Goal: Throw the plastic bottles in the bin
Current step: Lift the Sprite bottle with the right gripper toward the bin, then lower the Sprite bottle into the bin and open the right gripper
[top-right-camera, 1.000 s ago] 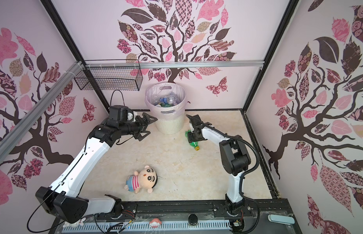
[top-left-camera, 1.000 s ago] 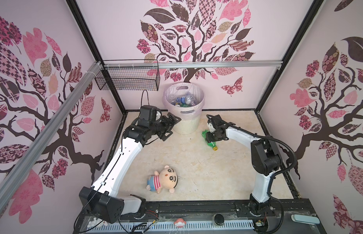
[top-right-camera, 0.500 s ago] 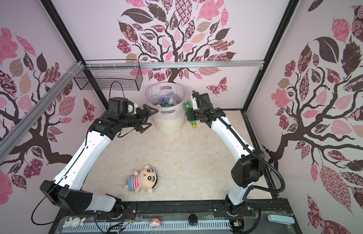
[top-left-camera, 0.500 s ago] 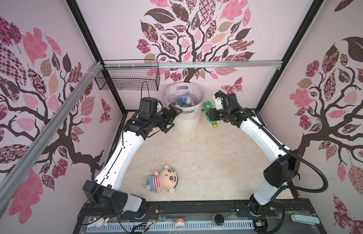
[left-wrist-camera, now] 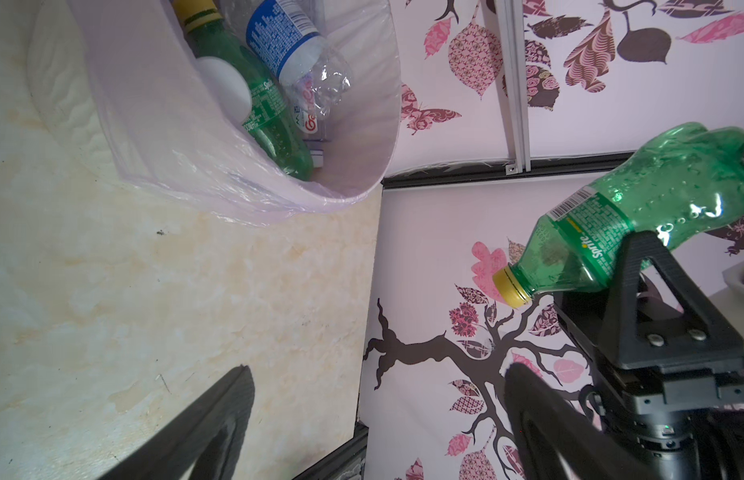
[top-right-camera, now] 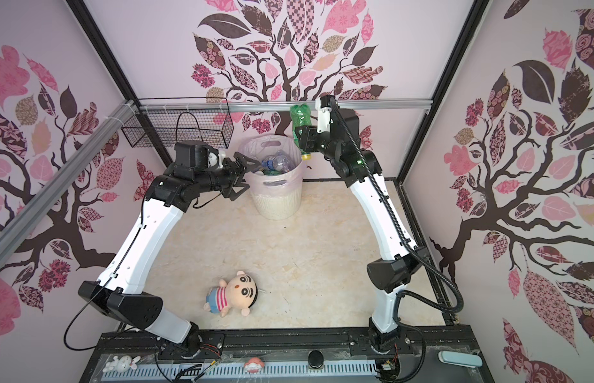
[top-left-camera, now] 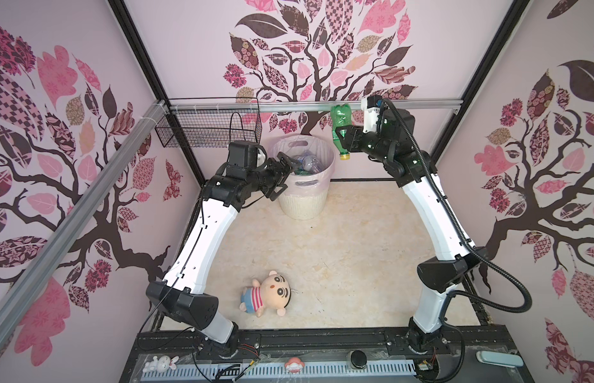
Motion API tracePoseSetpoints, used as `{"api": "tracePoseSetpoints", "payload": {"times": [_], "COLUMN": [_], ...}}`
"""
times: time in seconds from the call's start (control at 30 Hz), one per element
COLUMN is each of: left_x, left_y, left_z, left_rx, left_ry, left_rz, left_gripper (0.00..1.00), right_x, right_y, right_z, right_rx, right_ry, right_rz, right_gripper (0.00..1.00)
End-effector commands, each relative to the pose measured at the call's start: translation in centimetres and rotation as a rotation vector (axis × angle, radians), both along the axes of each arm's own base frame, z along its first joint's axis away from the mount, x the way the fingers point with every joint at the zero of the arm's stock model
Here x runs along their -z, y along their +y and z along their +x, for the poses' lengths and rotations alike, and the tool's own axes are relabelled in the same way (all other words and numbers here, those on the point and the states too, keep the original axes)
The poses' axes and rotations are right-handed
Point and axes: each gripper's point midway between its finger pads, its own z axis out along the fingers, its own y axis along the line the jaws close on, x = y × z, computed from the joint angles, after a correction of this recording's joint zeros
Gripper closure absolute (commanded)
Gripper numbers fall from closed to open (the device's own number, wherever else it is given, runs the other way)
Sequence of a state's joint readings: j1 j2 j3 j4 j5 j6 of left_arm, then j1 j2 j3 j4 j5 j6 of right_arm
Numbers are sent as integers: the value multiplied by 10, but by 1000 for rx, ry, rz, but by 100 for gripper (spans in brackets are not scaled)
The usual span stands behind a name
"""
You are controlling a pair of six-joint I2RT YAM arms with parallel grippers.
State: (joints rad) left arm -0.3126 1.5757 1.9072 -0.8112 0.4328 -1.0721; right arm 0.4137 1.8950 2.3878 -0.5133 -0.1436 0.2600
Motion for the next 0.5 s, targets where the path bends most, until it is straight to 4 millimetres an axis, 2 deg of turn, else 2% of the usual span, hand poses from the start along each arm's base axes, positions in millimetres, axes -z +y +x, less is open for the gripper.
{"api": "tracePoseSetpoints", "payload": {"times": [0.0, 0.3, 0.4, 0.47], "left_x": [-18, -13, -10, -8], "left_y": [7, 30, 36, 36], "left_z": [1, 10, 13, 15], "left_rx": [3, -45, -58, -60], "left_ry": [-44, -20, -14, -7], "left_rz": [4, -8, -9, -13], "left_gripper": [3, 3, 3, 3], "right_x": [-21, -61, -49, -22], "right_y": [14, 20, 24, 31], "right_z": [5, 11, 29, 50], "right_rx": [-51, -72, -49, -36], "right_ry": [-62, -234, -229, -165], "right_rz": [70, 164, 169, 158], "right_gripper": [54, 53, 53, 53]}}
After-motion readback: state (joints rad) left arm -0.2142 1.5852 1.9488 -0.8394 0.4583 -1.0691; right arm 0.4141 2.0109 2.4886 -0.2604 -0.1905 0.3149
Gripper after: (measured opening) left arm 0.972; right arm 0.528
